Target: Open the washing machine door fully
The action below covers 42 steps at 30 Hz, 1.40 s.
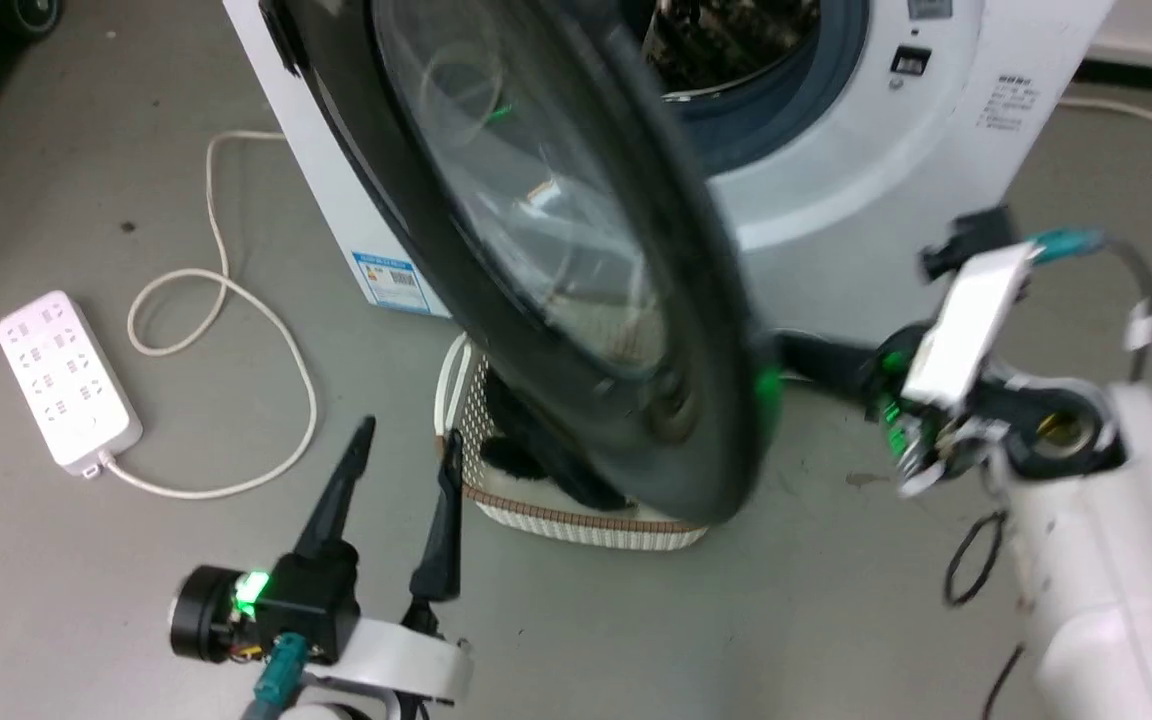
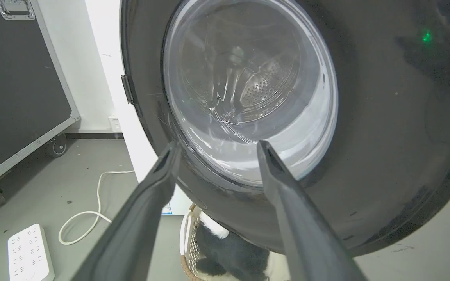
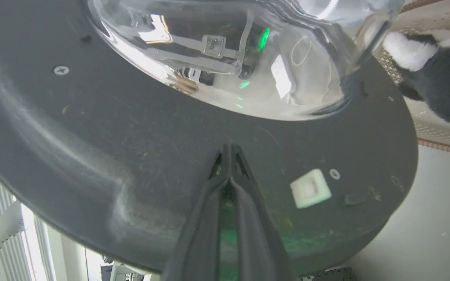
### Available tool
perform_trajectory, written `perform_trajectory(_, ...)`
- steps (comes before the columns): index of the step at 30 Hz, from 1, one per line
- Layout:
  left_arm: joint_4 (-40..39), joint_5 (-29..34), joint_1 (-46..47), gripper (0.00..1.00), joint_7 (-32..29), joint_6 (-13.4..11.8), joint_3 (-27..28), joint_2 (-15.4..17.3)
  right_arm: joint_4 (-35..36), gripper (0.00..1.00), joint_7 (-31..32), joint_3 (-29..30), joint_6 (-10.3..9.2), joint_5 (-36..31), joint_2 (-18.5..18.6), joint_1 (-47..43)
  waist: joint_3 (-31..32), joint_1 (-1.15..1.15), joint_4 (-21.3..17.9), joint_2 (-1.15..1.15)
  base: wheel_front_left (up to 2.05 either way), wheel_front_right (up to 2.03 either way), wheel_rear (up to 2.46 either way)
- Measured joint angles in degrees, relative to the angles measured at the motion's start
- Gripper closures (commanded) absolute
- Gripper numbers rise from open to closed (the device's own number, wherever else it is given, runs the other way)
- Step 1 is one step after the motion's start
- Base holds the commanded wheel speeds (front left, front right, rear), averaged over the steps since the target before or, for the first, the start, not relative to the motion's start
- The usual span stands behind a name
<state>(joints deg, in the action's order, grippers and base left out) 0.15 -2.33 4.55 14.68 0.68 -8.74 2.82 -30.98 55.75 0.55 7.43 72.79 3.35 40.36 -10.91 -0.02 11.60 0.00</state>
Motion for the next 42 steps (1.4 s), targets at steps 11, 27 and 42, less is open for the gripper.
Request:
perform_trajectory(11, 1.24, -0.40, -2.19, 0.00, 0.00, -0.02, -1.51, 0.00, 4.70, 1.00, -8.16, -16.85, 0.00, 10.54, -0.18, -8.47, 1.43, 0.01, 0.45, 0.00, 0.00, 0.00, 0.00)
perform_trajectory(27, 1.46, -1.81, -2.33, 0.00, 0.00, -0.45, 2.04, 0.05, 15.25, 0.00, -33.00, -15.16, 0.00, -3.09, 7.70, -10.63, 5.13, 0.01, -2.88, 0.00, 0.00, 0.00, 0.00)
perform_trajectory(42, 0.27, -2.89, -6.67, 0.00, 0.00, -0.27, 4.85, 0.02, 29.00, 0.00, -68.28, -5.36, 0.01, -58.66, 12.84, -32.62, 10.85, 0.01, -8.27, 0.00, 0.00, 0.00, 0.00)
